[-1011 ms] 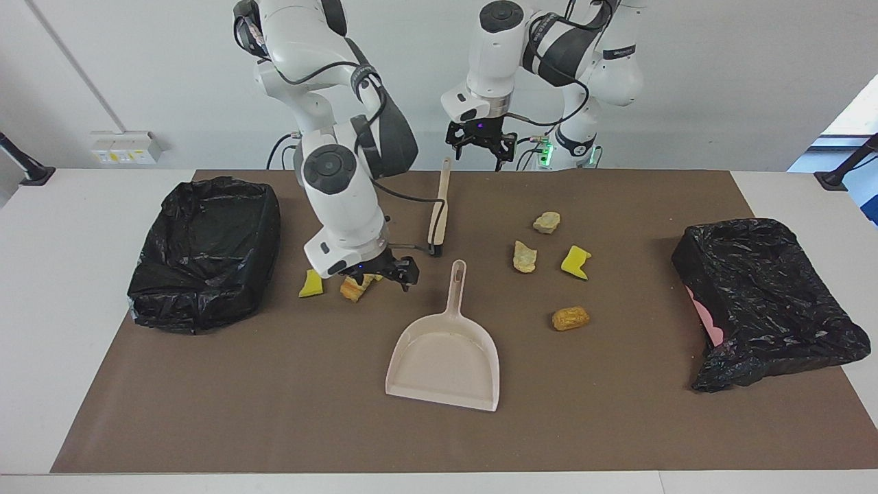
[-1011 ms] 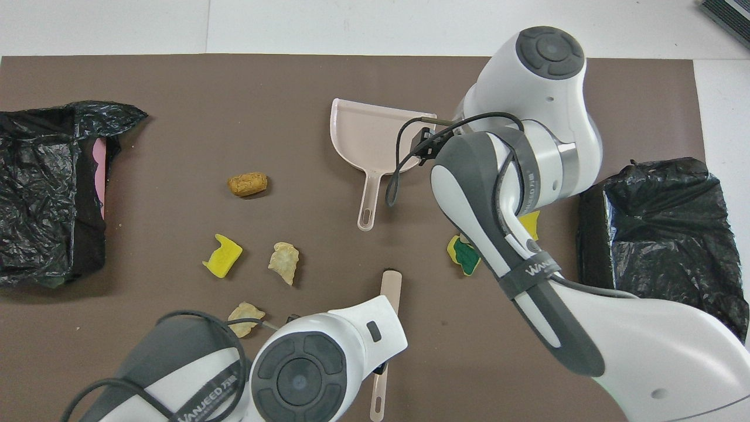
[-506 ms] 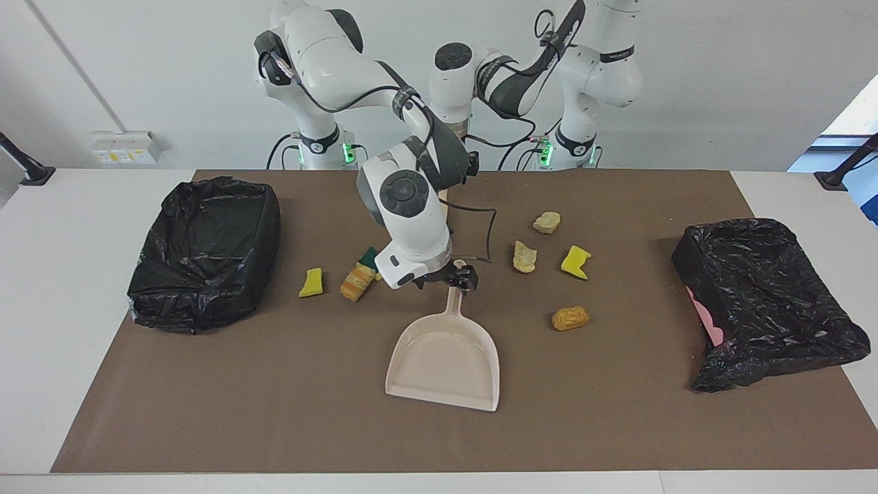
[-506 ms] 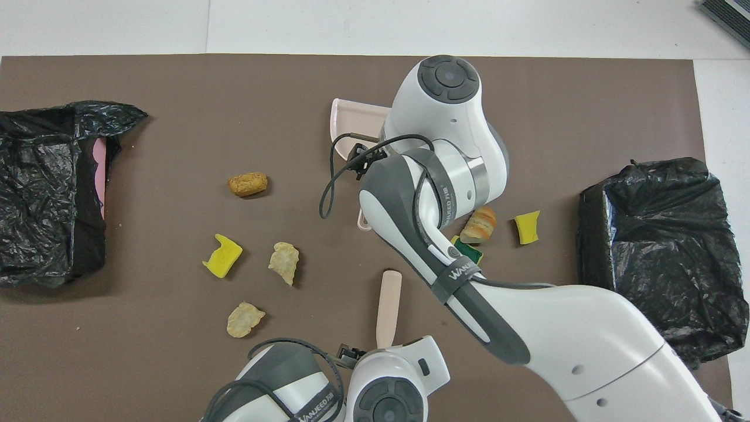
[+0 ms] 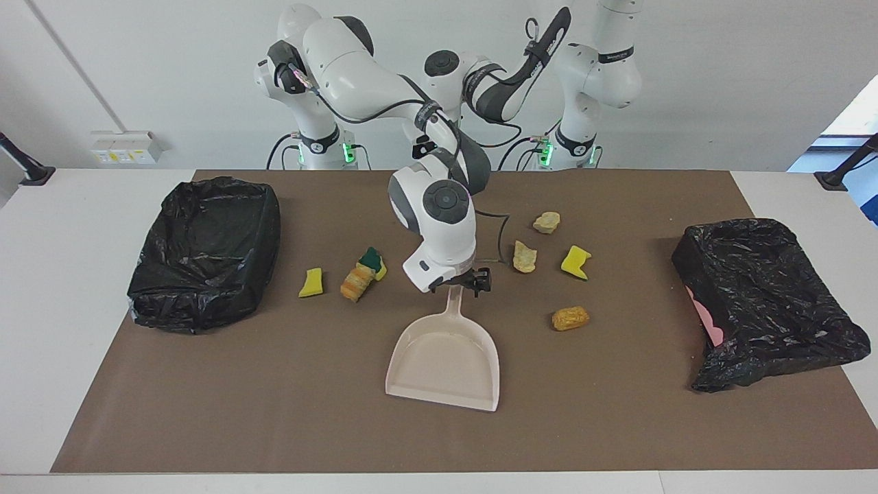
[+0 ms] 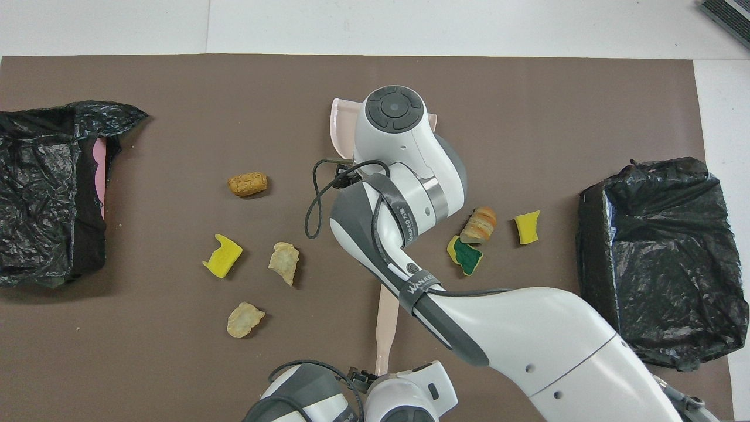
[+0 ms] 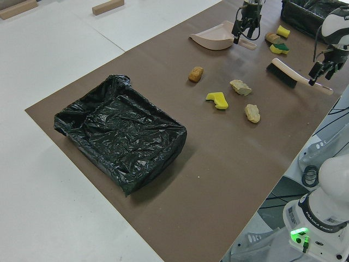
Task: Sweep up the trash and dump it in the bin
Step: 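Grasp the dustpan with the right gripper while the left gripper grasps the brush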
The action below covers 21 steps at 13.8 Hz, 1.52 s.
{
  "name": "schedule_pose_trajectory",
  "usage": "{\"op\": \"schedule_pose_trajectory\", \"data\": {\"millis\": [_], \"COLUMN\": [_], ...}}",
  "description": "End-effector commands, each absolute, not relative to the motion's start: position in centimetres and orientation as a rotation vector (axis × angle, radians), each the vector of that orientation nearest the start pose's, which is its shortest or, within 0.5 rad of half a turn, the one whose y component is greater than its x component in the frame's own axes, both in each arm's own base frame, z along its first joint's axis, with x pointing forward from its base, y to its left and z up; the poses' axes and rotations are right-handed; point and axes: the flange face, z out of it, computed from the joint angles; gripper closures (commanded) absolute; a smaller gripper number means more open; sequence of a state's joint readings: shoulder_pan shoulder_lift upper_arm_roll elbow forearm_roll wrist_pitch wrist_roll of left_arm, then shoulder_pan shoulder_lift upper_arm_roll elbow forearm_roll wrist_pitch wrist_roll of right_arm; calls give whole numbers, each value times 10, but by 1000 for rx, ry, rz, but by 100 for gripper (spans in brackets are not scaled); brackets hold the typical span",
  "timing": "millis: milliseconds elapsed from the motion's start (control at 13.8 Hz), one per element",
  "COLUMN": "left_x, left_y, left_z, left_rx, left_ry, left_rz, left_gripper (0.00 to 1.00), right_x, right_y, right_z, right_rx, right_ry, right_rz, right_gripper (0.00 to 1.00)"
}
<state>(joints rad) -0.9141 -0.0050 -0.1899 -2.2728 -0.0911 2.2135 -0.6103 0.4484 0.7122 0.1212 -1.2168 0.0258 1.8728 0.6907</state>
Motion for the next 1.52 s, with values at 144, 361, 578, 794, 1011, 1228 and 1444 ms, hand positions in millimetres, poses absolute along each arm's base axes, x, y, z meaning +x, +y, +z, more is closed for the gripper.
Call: {"op": "schedule_pose_trajectory", "data": {"millis": [144,361,578,794,1011,1228,1444], "left_x": [222,221,220,222,230,266,289], "left_y": [-457,-453,-451,-445,-440,-419,-390], "left_z": [347,346,345,343,353,386,392], "left_rx": [-3084,-3059,-3041,-3009,-3007,-2984,-2945], "left_ry": [624,621,619,615,588,472,353], "left_rz": [156,186,209,250,255,306,369], "left_gripper": [11,18,43,95,100,100,100], "right_x": [635,634,647,655,669,657,635], "right_y": [382,383,361,330,277,226,188], "right_z": [352,352,361,378,401,434,449], "right_rx": [-3078,-3020,-2975,-2978,-2882,-2800,-2707], "right_ry": [195,243,75,-161,-604,-963,-1235], "right_rz": [151,215,212,205,163,164,302], "right_gripper": [36,100,100,100,100,100,100]}}
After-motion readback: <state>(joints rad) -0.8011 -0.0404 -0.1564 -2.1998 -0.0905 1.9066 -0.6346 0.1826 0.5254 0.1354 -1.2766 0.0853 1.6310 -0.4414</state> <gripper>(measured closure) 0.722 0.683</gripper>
